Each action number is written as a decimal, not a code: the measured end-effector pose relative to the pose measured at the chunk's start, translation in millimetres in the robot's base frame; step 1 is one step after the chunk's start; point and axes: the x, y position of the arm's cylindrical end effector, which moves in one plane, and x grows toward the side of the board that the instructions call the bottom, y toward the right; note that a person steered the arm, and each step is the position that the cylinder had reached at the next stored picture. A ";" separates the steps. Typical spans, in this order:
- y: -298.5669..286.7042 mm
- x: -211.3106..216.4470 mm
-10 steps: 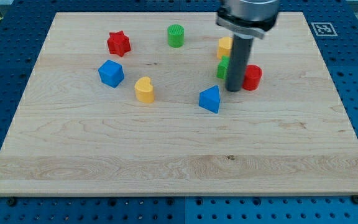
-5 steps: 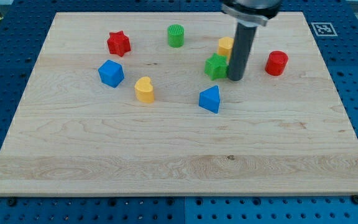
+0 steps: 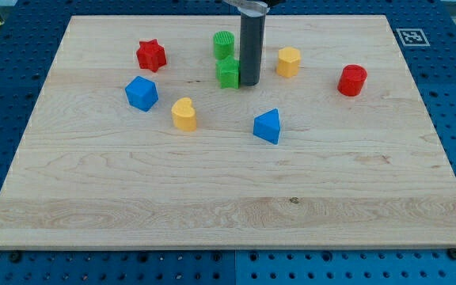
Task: Place the green star towards the bottom right side of the green circle
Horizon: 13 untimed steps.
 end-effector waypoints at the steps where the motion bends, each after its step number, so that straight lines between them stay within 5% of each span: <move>1: -7.8 2.5; 3: -44.7 35.2; 5: -64.8 -7.2; 7: -61.5 0.8; 11: -35.9 -29.6; 13: 40.7 -22.0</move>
